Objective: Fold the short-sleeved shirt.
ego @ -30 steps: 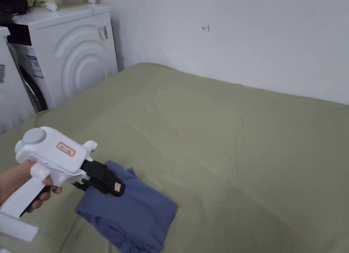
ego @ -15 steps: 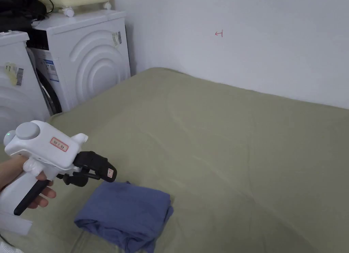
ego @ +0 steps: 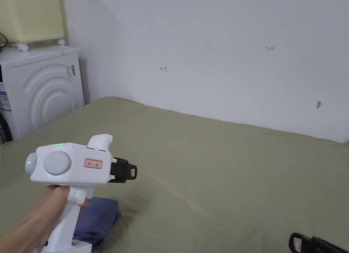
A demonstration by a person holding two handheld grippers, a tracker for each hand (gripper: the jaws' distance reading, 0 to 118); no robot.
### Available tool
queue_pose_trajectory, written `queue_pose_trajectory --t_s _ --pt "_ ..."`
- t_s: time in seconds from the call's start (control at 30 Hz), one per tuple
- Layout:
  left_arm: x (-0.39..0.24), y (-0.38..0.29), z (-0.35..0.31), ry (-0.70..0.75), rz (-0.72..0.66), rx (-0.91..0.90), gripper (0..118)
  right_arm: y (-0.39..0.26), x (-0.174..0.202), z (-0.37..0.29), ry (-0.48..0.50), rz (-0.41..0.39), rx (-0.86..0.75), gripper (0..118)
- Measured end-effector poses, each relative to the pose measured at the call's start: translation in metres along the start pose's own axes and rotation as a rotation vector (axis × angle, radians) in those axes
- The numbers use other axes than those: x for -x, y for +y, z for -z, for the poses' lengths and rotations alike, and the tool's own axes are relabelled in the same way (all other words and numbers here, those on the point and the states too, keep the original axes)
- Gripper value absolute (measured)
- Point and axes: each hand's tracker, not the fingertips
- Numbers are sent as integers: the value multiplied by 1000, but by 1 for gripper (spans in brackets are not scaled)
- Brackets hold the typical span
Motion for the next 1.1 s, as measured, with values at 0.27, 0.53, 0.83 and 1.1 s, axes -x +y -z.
queue_pose_trajectory --t_s 0.27,0.53,0.83,1.1 --pt "-181 -42 9 141 210 -381 0 38 25 -26 -497 -356 -286 1" --pt "-246 -49 7 220 337 -462 0 47 12 -43 -569 -322 -366 1" --pt "-253 -51 1 208 348 -470 0 50 11 -51 -548 -290 -376 1" --pt "-245 -47 -1 213 314 -469 42 53 10 -54 -533 -288 -385 26"
